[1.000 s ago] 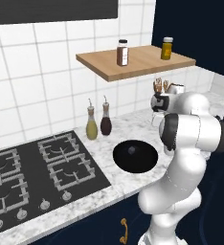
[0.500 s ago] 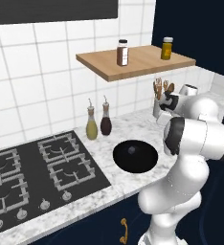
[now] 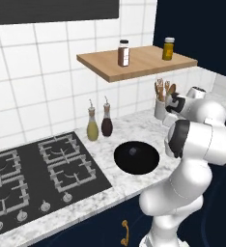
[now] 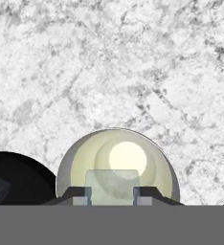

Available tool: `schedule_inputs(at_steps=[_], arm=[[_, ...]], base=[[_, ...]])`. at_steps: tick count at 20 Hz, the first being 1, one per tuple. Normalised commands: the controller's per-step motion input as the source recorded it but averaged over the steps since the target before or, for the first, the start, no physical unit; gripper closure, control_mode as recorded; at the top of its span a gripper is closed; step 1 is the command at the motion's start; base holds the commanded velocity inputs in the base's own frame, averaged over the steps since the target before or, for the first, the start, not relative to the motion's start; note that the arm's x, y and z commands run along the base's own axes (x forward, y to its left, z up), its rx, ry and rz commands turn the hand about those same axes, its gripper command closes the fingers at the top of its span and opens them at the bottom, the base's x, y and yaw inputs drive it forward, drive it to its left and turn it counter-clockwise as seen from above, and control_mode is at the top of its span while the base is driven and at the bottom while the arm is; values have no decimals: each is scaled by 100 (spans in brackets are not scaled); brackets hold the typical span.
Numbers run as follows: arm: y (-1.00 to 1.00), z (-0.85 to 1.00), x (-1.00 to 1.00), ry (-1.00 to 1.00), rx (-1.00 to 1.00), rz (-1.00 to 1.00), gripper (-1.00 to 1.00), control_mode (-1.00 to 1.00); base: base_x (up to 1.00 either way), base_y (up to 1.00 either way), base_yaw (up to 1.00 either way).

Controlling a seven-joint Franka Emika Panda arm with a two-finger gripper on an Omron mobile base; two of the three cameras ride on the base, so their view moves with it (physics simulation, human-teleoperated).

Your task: Grab a lemon wedge from the fridge and one ice cube from the ice bowl, and put them in the glass of lemonade.

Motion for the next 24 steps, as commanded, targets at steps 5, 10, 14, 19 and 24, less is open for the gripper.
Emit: schedule_inputs(at_steps=[5,10,14,19,24], arm=[[10,-2,-3,0,-7,-10,100,-100],[2,-16,0,0,0,-3,100,-100],[0,0,0,0,0,-4,100,-100],[0,0,0,0,0,0,-100,-100],[0,0,0,0,0,0,-100,-100]], base=[[0,0,0],[0,0,0],[0,0,0],[0,0,0],[0,0,0]])
